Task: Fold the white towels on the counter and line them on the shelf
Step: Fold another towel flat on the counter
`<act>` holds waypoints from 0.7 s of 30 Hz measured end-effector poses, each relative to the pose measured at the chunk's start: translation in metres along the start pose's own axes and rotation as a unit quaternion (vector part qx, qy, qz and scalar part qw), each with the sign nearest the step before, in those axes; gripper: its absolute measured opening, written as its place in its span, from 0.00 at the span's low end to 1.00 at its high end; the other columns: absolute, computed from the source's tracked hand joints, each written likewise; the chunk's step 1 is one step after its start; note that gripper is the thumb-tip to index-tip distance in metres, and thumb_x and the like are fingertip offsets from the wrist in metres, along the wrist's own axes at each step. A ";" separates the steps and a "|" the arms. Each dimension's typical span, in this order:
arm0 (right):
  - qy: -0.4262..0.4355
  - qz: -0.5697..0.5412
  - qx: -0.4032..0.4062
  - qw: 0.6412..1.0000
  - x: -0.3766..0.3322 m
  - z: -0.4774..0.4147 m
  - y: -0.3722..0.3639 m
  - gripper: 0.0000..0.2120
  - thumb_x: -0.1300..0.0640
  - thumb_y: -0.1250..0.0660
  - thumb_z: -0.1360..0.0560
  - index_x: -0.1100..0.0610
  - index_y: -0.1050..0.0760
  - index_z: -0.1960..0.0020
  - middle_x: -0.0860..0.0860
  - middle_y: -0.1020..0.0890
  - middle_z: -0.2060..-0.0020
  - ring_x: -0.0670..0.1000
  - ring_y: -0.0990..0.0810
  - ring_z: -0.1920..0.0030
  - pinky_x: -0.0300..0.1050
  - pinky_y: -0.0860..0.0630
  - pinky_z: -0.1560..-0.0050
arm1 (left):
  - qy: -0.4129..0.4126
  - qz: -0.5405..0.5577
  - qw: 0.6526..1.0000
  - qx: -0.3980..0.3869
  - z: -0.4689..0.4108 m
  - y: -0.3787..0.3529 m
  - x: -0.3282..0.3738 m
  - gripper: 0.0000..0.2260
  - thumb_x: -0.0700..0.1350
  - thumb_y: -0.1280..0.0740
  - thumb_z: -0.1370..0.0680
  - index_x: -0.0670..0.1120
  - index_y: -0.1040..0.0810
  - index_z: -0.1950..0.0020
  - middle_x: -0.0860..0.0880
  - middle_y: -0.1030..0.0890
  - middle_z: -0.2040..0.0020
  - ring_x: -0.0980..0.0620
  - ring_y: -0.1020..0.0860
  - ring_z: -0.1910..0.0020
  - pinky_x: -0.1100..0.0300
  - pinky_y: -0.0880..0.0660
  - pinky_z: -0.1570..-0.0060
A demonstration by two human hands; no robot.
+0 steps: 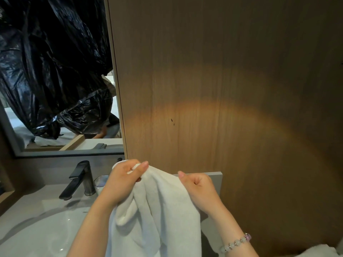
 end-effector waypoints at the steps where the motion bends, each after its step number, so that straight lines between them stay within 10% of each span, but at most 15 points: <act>1: -0.008 0.002 0.009 1.000 0.004 0.001 0.004 0.31 0.49 0.37 0.22 0.52 0.43 0.81 0.44 0.41 0.82 0.44 0.44 0.78 0.54 0.26 0.56 | 0.010 0.006 1.000 0.009 0.000 0.004 -0.003 0.19 0.47 0.36 0.22 0.33 0.29 0.65 0.44 0.30 0.68 0.56 0.32 0.71 0.67 0.36 0.69; 10: 0.022 0.035 0.071 0.997 0.004 -0.004 0.012 0.31 0.54 0.37 0.22 0.52 0.42 0.82 0.45 0.41 0.84 0.45 0.42 0.79 0.43 0.30 0.65 | 0.105 -0.133 0.985 -0.007 0.002 0.019 -0.030 0.08 0.53 0.30 0.26 0.49 0.20 0.57 0.54 0.20 0.57 0.52 0.24 0.55 0.57 0.29 0.57; 13: 0.047 0.063 0.066 0.995 -0.004 -0.010 0.011 0.30 0.52 0.36 0.23 0.52 0.44 0.81 0.45 0.41 0.83 0.45 0.42 0.78 0.36 0.40 0.71 | 0.051 -0.215 0.973 -0.070 0.003 0.011 -0.017 0.19 0.55 0.30 0.28 0.61 0.29 0.39 0.56 0.27 0.50 0.55 0.30 0.48 0.59 0.31 0.47; 19: 0.099 0.104 0.053 0.988 -0.021 -0.016 0.002 0.29 0.49 0.32 0.25 0.52 0.45 0.77 0.46 0.42 0.81 0.46 0.42 0.75 0.37 0.43 0.72 | 0.003 -0.230 0.957 -0.177 0.008 -0.010 0.008 0.42 0.80 0.42 0.47 0.61 0.26 0.39 0.70 0.29 0.48 0.68 0.30 0.49 0.74 0.34 0.54; 21: 0.109 0.100 0.037 0.988 -0.023 -0.016 -0.002 0.29 0.48 0.32 0.26 0.52 0.43 0.79 0.46 0.40 0.81 0.45 0.41 0.75 0.39 0.42 0.70 | -0.004 -0.267 0.947 -0.180 0.009 -0.016 0.012 0.37 0.75 0.34 0.42 0.60 0.27 0.37 0.66 0.29 0.46 0.64 0.30 0.46 0.68 0.34 0.51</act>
Point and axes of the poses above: each hand's wrist, its own z-axis away from the middle knuckle, its own y-axis out of the back of the hand, x = y × z, the point moved 4 cm from there along -z, towards the middle knuckle
